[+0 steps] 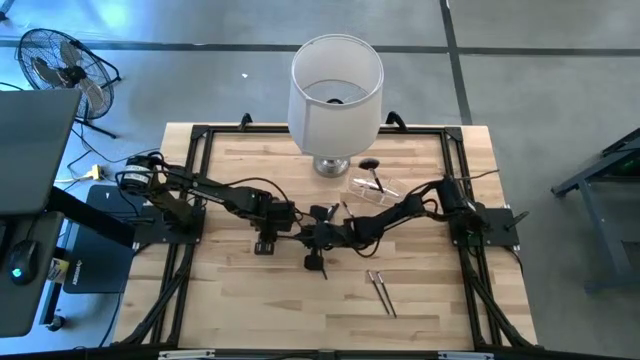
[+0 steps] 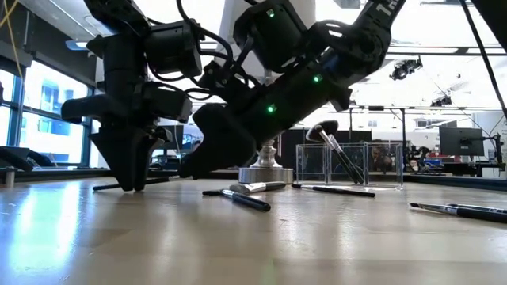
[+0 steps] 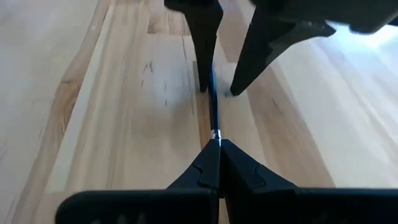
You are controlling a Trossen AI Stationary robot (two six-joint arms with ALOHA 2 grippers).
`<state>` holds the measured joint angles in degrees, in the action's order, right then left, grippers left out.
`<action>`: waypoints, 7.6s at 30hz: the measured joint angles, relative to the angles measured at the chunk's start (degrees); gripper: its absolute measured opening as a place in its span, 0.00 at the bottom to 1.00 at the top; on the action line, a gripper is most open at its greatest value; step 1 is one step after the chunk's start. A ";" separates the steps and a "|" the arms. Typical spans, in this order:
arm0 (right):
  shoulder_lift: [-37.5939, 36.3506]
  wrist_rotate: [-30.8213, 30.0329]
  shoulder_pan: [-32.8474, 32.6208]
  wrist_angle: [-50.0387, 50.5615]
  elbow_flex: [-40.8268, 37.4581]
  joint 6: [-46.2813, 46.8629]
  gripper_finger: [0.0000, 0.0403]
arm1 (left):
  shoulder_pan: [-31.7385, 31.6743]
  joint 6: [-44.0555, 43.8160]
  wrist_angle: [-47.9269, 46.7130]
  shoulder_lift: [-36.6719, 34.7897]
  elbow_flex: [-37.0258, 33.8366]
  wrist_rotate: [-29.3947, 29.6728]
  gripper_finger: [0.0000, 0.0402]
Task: Put items in baskets/containers
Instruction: Put the black eyeshadow brush into the transparent organizer
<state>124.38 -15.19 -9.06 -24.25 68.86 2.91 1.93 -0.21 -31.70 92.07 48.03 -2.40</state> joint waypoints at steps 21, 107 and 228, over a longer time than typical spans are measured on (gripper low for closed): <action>0.00 -2.48 -0.11 -2.60 0.04 -3.03 0.00 | -0.07 0.37 0.01 -0.04 0.00 0.16 0.23; -67.76 -23.13 -43.46 19.89 -49.66 53.38 0.00 | 11.79 0.18 117.94 24.95 3.78 36.65 0.02; -68.14 -28.54 -40.49 6.90 -57.69 59.48 0.00 | 11.45 -25.25 -11.17 24.65 45.10 14.54 0.00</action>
<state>56.24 -43.72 -49.55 -17.35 11.17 62.39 13.39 -25.46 -42.86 116.73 93.13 12.14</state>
